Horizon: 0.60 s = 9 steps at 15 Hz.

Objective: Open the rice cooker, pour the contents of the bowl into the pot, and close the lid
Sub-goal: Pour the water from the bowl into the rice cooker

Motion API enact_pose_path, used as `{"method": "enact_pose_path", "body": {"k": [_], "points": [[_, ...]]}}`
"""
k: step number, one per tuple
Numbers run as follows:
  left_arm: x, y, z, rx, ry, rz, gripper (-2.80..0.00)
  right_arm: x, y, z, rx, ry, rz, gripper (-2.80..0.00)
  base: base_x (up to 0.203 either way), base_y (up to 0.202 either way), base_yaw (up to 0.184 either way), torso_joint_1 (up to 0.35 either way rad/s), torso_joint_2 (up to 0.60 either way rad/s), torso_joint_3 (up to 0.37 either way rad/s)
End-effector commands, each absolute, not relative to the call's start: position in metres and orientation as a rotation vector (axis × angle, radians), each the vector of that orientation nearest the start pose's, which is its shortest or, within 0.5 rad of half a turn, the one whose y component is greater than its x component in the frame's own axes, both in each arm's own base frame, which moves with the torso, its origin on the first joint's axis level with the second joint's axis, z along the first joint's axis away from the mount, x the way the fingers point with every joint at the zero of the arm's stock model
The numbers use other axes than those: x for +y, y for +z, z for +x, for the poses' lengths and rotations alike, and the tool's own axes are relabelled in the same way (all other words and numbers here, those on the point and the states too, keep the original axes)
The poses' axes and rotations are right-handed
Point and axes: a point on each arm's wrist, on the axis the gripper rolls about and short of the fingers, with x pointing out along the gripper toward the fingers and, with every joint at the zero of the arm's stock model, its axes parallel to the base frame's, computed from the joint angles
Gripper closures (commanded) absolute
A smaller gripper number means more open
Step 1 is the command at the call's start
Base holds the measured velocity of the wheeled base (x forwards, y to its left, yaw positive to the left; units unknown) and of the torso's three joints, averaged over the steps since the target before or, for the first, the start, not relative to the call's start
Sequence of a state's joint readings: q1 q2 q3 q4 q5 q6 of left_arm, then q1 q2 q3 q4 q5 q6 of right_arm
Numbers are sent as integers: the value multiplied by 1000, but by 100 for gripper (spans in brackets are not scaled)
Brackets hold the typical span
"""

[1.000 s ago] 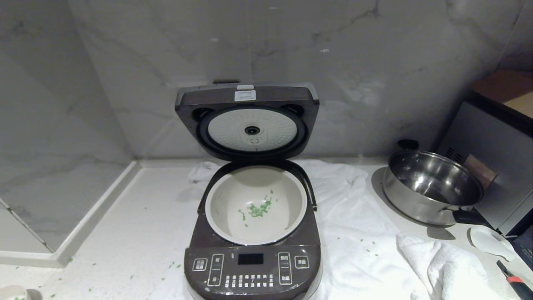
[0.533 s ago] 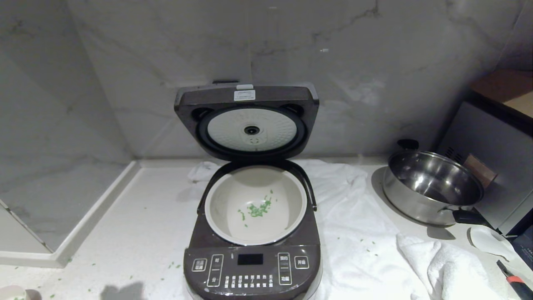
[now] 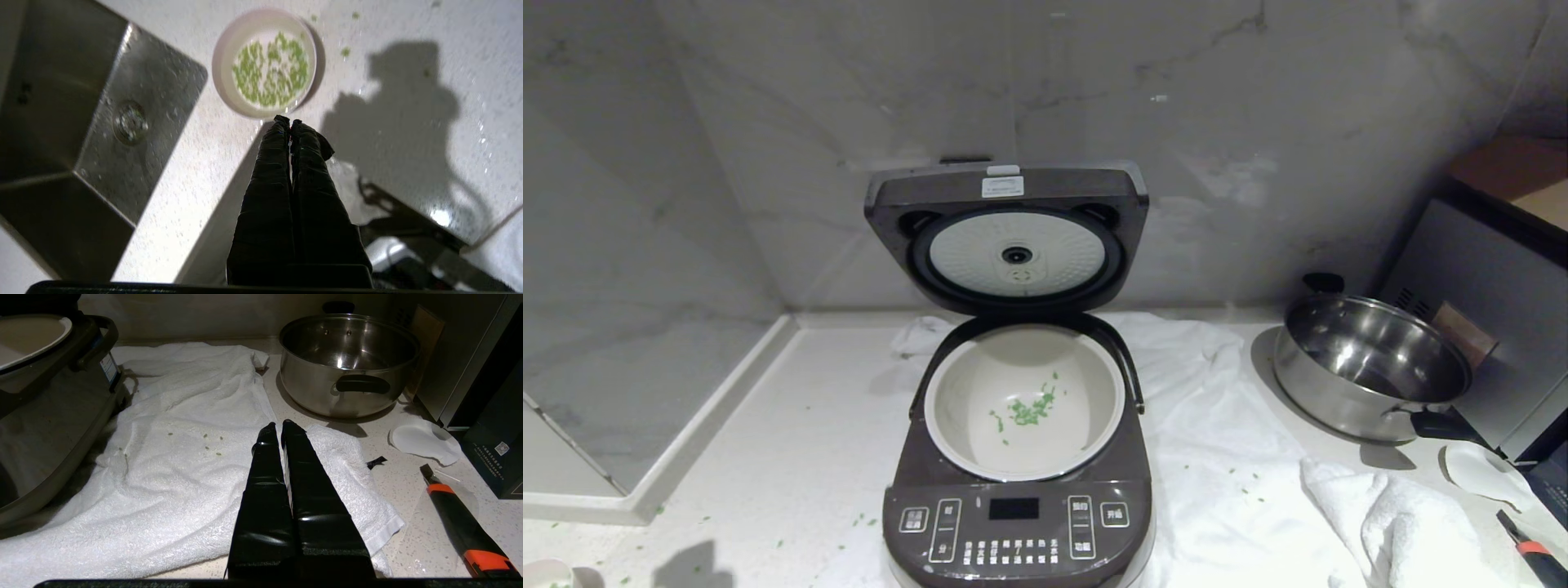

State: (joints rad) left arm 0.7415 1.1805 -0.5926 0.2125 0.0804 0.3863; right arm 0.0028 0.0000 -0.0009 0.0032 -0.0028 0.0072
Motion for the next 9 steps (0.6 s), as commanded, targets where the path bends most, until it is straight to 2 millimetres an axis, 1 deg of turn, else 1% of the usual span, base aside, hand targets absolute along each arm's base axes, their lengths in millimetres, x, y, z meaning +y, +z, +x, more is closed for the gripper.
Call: {"method": "enact_pose_path", "body": {"k": [1, 3, 5, 7, 9], "points": [[113, 156, 101, 1023, 617, 2, 0, 0, 76, -23, 2, 0, 8, 0, 0, 0, 0, 0, 0, 0], [125, 144, 105, 1097, 605, -50, 0, 0, 76, -23, 2, 0, 8, 0, 0, 0, 0, 0, 0, 0], [143, 127, 119, 1176, 590, -98, 0, 0, 75, -23, 3, 0, 8, 0, 0, 0, 0, 0, 0, 0], [165, 115, 134, 1201, 598, -125, 0, 0, 75, -23, 2, 0, 8, 0, 0, 0, 0, 0, 0, 0], [180, 106, 144, 1214, 611, -154, 0, 0, 75, -23, 3, 0, 8, 0, 0, 0, 0, 0, 0, 0]]}}
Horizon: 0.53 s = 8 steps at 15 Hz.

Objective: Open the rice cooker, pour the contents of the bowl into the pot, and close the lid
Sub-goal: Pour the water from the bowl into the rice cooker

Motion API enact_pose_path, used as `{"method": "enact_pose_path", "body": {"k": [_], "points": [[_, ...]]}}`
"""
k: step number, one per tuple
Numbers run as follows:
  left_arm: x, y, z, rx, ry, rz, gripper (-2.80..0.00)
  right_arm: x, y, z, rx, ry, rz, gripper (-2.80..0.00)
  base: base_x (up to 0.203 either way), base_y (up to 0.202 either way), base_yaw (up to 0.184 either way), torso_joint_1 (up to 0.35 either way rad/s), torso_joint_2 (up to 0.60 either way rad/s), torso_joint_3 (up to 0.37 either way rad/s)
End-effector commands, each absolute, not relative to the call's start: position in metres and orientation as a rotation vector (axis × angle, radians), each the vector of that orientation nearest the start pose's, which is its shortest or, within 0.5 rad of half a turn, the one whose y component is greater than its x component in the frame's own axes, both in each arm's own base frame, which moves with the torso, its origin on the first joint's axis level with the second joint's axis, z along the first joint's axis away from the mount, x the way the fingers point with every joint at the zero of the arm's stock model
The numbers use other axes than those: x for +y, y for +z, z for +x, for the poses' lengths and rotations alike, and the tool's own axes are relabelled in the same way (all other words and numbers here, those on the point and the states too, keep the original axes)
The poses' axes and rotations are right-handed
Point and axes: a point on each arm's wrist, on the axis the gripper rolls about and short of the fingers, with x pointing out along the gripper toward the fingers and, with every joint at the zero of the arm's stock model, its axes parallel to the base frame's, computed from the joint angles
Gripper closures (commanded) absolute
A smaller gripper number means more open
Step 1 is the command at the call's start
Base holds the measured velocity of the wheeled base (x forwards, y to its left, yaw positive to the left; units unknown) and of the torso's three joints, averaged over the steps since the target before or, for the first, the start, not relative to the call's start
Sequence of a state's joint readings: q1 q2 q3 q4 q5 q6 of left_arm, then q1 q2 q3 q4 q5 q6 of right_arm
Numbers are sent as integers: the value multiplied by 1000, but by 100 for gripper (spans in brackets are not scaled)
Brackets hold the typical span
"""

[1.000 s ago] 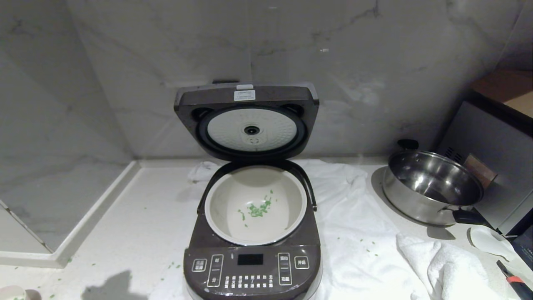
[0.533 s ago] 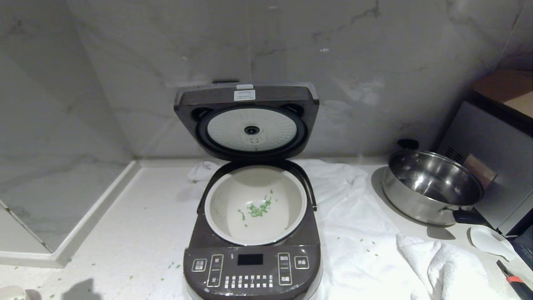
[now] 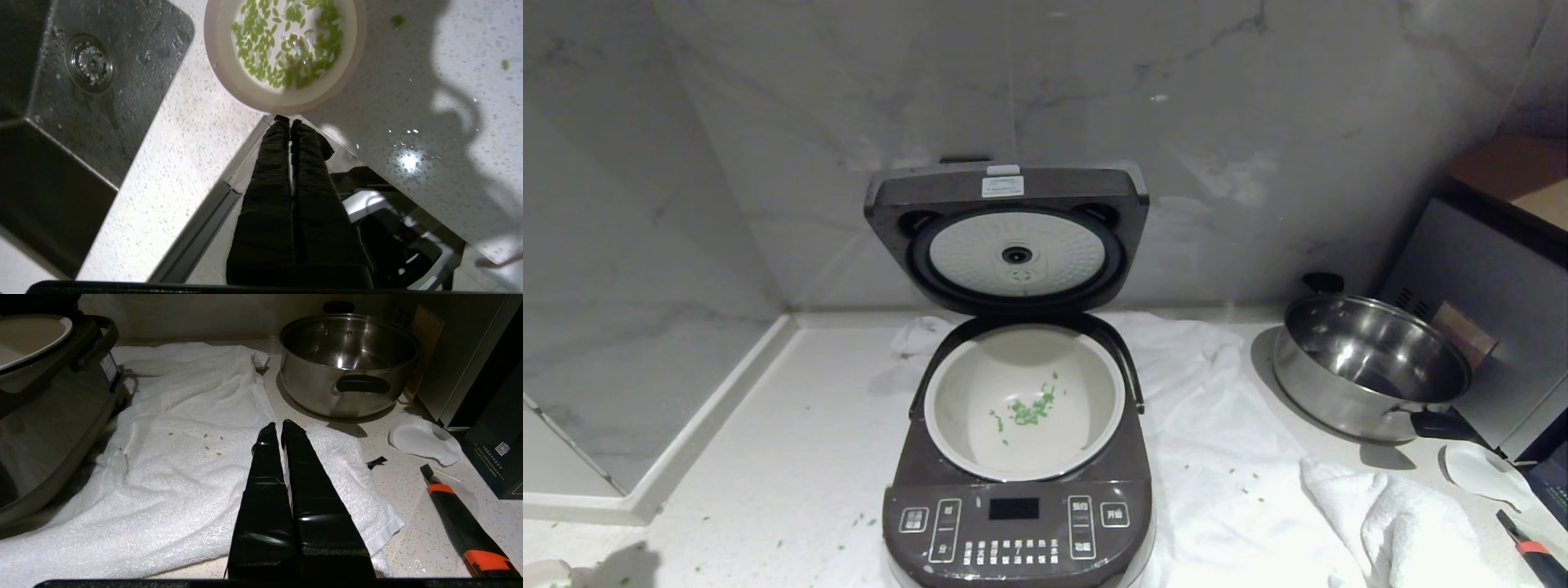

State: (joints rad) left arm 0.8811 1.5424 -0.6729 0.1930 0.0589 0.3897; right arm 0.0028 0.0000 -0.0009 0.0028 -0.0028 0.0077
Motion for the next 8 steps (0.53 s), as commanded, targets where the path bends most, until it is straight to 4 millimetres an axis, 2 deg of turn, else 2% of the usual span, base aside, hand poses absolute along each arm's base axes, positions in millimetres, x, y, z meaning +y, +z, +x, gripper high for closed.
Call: {"method": "enact_pose_path", "body": {"k": [1, 8], "points": [[187, 103, 147, 1221, 619, -169, -280, 0, 75, -23, 3, 1, 8, 0, 0, 0, 0, 0, 0, 0], [239, 61, 147, 1224, 707, -249, -280, 0, 75, -23, 3, 0, 8, 0, 0, 0, 0, 0, 0, 0]]}}
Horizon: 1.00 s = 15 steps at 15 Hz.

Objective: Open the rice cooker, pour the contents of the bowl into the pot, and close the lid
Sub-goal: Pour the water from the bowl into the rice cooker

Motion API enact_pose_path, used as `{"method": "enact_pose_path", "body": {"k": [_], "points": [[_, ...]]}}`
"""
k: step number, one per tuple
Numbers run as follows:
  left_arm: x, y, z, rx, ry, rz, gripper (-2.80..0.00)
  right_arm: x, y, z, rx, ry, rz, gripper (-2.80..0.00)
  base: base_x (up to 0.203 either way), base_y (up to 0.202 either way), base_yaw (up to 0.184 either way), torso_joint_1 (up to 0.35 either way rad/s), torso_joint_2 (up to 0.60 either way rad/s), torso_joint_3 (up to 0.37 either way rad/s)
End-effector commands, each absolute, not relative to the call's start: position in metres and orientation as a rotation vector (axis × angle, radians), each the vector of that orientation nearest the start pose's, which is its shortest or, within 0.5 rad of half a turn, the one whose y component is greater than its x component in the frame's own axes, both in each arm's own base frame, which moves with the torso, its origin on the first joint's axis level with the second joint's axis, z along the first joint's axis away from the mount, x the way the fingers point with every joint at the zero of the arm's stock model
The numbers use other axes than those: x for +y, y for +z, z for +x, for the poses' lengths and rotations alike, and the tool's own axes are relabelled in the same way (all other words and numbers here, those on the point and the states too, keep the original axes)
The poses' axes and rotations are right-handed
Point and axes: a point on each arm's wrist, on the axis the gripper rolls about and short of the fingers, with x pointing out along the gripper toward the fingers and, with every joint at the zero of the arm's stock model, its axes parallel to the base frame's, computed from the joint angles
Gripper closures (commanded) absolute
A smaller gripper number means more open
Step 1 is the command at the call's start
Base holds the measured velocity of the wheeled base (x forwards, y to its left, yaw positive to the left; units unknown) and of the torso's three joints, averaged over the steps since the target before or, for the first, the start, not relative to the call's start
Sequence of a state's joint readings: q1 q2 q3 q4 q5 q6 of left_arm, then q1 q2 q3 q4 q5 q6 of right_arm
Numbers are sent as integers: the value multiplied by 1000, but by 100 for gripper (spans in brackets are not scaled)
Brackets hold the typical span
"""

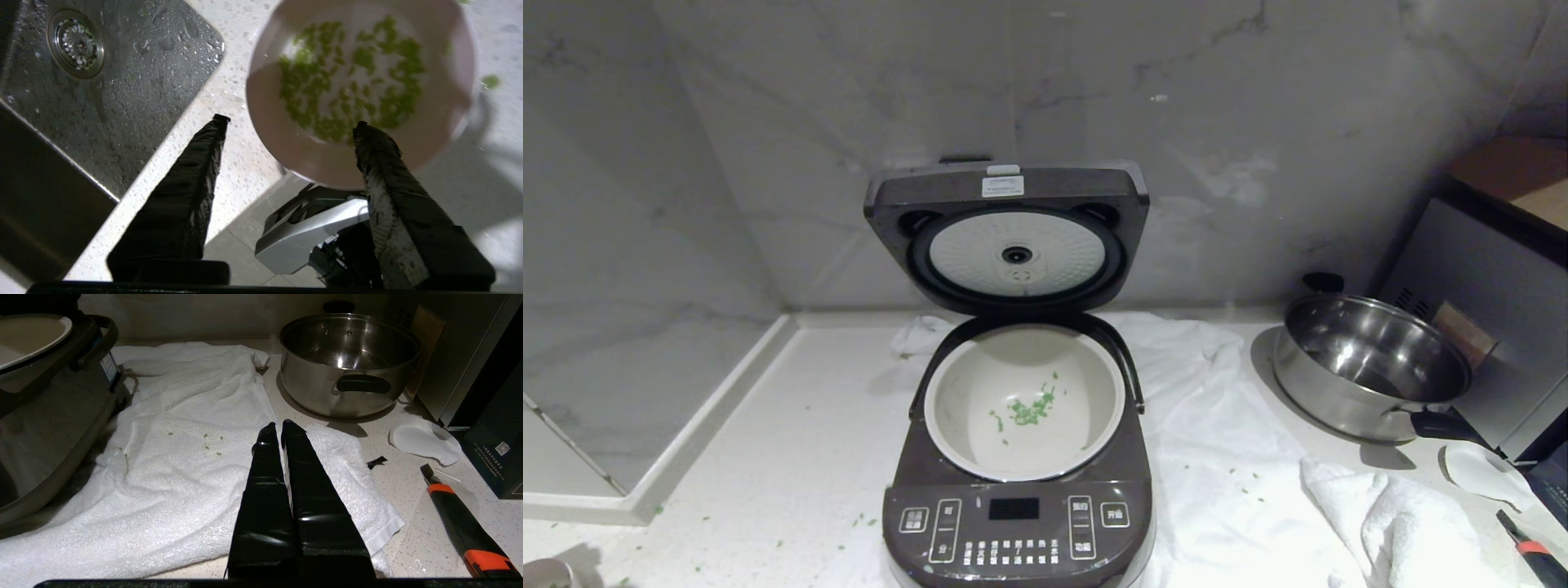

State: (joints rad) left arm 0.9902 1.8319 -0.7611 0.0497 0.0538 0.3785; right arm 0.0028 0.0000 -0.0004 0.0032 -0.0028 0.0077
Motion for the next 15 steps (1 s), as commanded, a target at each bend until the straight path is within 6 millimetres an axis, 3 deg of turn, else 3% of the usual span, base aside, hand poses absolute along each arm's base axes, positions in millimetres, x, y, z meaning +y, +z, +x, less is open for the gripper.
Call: {"method": "enact_pose_path", "body": {"k": [1, 7, 13, 14, 15], "points": [[245, 54, 146, 1219, 720, -253, -280, 0, 75, -23, 3, 1, 8, 0, 0, 0, 0, 0, 0, 0], [265, 28, 138, 1249, 745, -310, -280, 0, 75, -23, 3, 1, 8, 0, 0, 0, 0, 0, 0, 0], [266, 20, 139, 1247, 707, -345, -280, 0, 76, -23, 2, 0, 8, 0, 0, 0, 0, 0, 0, 0], [265, 19, 140, 1250, 704, -347, 0, 0, 76, -23, 2, 0, 8, 0, 0, 0, 0, 0, 0, 0], [265, 18, 139, 1254, 702, -349, 0, 0, 75, -23, 2, 0, 8, 0, 0, 0, 0, 0, 0, 0]]}}
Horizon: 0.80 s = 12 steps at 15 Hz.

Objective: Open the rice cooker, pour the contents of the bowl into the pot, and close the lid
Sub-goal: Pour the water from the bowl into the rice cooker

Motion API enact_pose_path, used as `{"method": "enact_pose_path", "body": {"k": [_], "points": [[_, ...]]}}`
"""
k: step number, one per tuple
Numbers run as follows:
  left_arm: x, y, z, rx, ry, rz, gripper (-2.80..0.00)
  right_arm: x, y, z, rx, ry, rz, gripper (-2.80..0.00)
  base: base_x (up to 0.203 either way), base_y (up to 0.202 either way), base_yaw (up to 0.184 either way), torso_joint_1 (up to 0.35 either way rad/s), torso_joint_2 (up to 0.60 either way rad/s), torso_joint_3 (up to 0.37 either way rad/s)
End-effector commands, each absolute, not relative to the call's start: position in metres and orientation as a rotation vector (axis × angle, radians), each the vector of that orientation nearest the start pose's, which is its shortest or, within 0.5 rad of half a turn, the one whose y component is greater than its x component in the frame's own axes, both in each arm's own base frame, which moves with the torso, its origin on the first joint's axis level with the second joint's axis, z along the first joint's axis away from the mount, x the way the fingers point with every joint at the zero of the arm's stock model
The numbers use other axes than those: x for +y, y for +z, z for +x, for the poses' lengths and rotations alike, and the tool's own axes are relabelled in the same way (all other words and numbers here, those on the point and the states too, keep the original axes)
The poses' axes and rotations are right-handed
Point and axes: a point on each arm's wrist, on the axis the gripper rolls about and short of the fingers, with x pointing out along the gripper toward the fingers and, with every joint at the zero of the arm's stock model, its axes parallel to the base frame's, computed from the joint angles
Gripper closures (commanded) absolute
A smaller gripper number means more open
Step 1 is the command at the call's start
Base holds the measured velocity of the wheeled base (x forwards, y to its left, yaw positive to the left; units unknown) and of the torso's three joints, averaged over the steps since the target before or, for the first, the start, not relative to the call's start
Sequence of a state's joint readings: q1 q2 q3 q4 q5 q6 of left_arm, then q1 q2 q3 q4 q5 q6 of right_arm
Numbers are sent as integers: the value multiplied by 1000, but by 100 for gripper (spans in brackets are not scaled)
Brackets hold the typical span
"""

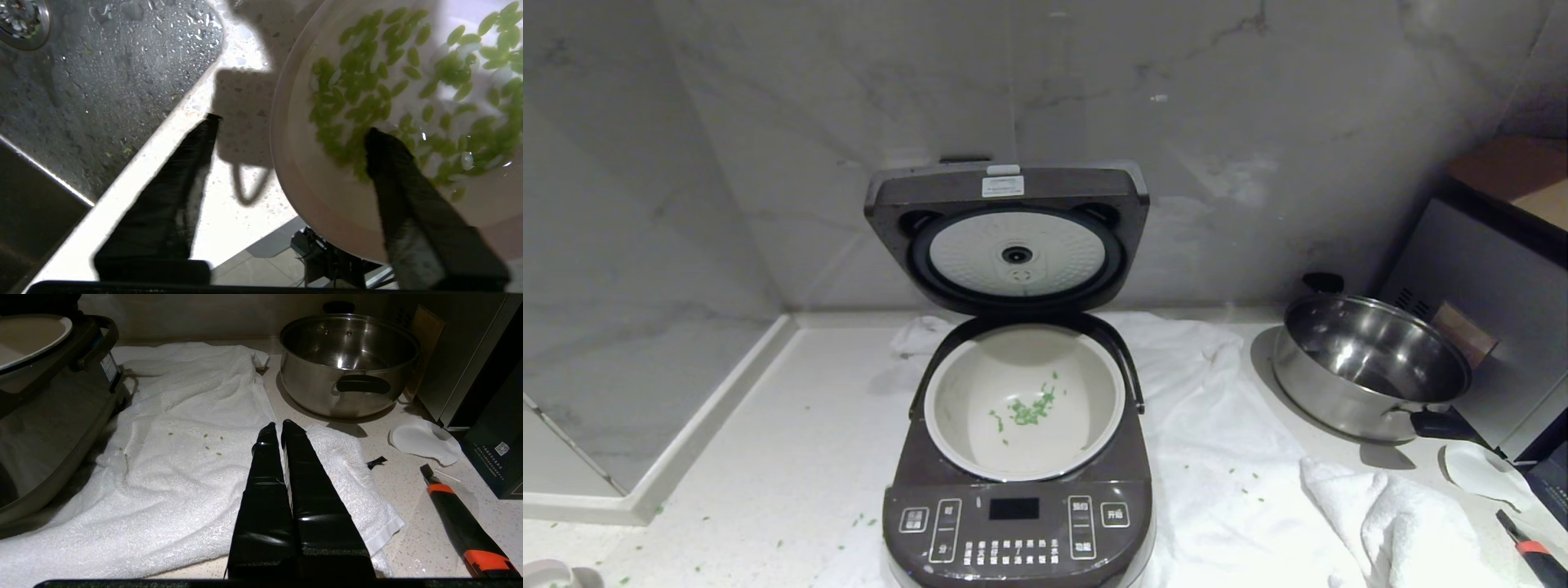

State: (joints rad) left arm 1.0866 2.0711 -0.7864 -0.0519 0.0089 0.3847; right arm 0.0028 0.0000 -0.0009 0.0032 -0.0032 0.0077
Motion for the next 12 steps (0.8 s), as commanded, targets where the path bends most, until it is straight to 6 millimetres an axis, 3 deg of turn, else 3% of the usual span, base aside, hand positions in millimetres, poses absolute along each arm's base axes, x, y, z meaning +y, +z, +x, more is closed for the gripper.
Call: {"method": "enact_pose_path", "body": {"k": [1, 12], "points": [[266, 17, 140, 1253, 702, -349, 0, 0, 75, -23, 3, 0, 8, 0, 0, 0, 0, 0, 0, 0], [262, 18, 138, 1255, 696, -359, 0, 0, 75, -23, 2, 0, 8, 0, 0, 0, 0, 0, 0, 0]]}}
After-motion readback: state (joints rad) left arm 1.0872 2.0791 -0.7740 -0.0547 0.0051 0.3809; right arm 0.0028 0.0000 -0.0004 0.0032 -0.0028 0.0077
